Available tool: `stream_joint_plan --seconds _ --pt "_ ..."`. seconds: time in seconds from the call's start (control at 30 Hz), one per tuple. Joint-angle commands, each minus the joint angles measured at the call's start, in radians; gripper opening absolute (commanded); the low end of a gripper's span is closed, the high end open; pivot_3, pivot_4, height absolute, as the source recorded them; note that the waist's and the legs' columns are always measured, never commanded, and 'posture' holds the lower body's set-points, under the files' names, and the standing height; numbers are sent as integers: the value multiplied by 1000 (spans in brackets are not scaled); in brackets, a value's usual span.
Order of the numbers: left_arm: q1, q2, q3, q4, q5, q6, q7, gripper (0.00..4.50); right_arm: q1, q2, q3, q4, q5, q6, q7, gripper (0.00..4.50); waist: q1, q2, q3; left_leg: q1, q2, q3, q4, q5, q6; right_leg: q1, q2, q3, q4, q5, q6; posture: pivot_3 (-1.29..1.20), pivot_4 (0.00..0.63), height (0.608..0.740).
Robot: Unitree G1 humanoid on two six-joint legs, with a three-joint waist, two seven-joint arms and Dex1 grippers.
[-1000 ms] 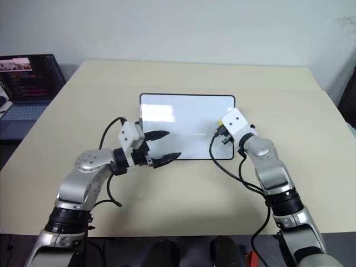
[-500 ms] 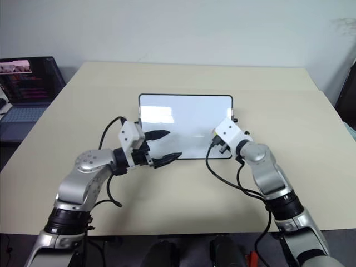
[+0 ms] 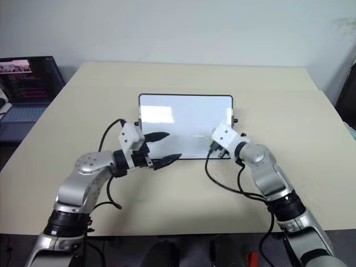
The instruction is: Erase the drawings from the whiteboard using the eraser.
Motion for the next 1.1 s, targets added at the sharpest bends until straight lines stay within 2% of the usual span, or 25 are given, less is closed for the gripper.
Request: stream_joint_plan --seconds 0.03,0.2,0.3,0.37,0.63,0.9,1.1 --pt "-16 12 19 -30 -11 -12 -3 4500 -30 13 -19 39 -45 -39 -64 1301 0 0 0 0 0 0 0 0 0 0 0 0 0 -1 2 0 150 740" --pt "-11 4 16 -37 -11 -12 4 4500 -105 37 -68 123 -87 -125 -183 1301 2 0 0 1 0 0 0 0 0 0 0 1 1 -1 2 0 150 740" --pt "-4 -1 12 -45 -10 -12 9 4500 -115 39 -70 142 -91 -142 -189 1301 3 0 0 0 0 0 0 0 0 0 0 1 0 -1 2 0 150 740" --pt "-1 -3 12 -47 -10 -14 11 4500 -105 39 -60 139 -90 -137 -169 1301 3 0 0 -1 0 0 0 0 0 0 0 0 0 1 -2 0 150 740" --pt "-8 -9 8 -35 -9 -19 6 4500 7 -18 58 9 -83 -60 48 1301 1 0 0 -1 0 0 0 0 0 0 0 0 -1 1 -2 0 150 740" --pt "12 -12 9 -32 -8 -32 3 4500 -82 30 -41 90 -148 -122 -151 1301 2 0 0 1 0 0 0 0 0 0 0 0 1 -1 3 0 150 740" --pt "11 -12 9 -30 -10 -35 -2 4500 -68 7 -39 95 -138 -103 -98 1301 4 0 0 -1 0 0 0 0 0 0 0 0 -1 1 -2 0 150 740"
